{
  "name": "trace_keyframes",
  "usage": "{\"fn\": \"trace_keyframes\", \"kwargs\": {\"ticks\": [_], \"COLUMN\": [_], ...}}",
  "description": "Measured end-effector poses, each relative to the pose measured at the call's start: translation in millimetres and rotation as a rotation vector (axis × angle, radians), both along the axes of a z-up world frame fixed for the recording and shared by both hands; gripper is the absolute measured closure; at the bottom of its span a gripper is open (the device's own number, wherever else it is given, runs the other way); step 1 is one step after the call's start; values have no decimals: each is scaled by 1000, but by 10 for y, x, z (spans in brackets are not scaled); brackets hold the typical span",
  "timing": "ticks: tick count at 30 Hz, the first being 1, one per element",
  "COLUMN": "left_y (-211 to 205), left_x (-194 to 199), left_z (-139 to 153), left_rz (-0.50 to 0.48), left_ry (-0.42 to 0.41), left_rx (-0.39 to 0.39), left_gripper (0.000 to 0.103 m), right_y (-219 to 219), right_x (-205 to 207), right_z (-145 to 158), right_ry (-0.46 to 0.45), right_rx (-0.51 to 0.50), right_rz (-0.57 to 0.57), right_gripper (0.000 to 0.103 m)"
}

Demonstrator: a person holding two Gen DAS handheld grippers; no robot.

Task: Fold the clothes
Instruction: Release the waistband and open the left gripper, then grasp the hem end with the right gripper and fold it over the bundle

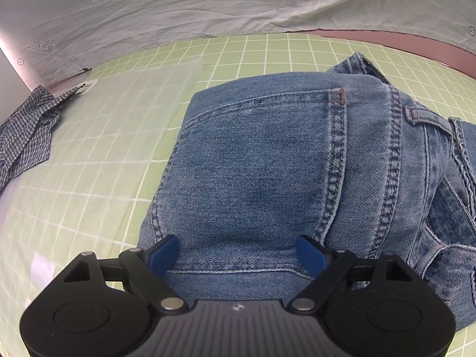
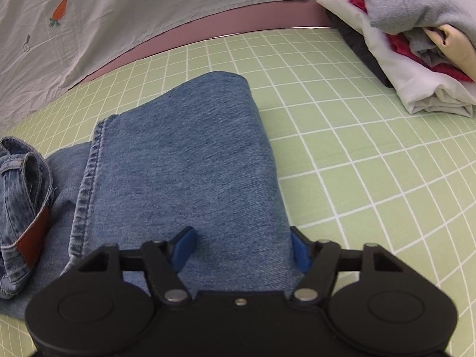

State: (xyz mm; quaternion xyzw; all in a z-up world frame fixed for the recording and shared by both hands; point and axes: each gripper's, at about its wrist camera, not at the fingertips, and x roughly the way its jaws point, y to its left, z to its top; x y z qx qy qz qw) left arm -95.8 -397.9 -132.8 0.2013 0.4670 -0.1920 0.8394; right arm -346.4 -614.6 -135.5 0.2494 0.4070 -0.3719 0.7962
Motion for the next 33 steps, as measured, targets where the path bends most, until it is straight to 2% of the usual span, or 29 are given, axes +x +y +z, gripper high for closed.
{"fn": "trace_keyframes", "kwargs": {"ticks": [1,2,3,4,12,19,23,27,29,32,33], "left_y": [3,18,44,85,676,1262,1573,1854,1970,2078,2080], "left_x": [-7,-19,-36,-54,32,233,382,506,531,560,564], "left_z": [7,42,86,135,540,638,628,614,601,585,582], "left_rz": [0,0,-3,-5,64,63,61,56,51,43,41], "left_ry": [-1,1,1,0,25,41,56,70,75,81,84], "left_rx": [-1,-3,-10,-16,-95,-94,-85,-78,-69,-61,-61], "left_gripper": [15,15,15,15,14,14,14,14,14,14,14], "right_y": [20,33,45,54,363,970,1468,1994,2223,2499,2549], "right_x": [16,11,4,-13,17,527,1022,1651,1983,2400,2458], "right_z": [20,49,80,138,779,1312,1505,1406,1159,581,446], "right_ry": [9,5,-1,-18,-192,-348,-392,-371,-302,-167,-149], "right_rx": [-10,-12,-13,-14,-66,-99,-128,-122,-109,-39,-28], "right_rz": [9,15,22,17,28,120,236,378,432,443,433], "right_gripper": [63,79,86,89,92,93,93,93,93,89,86]}}
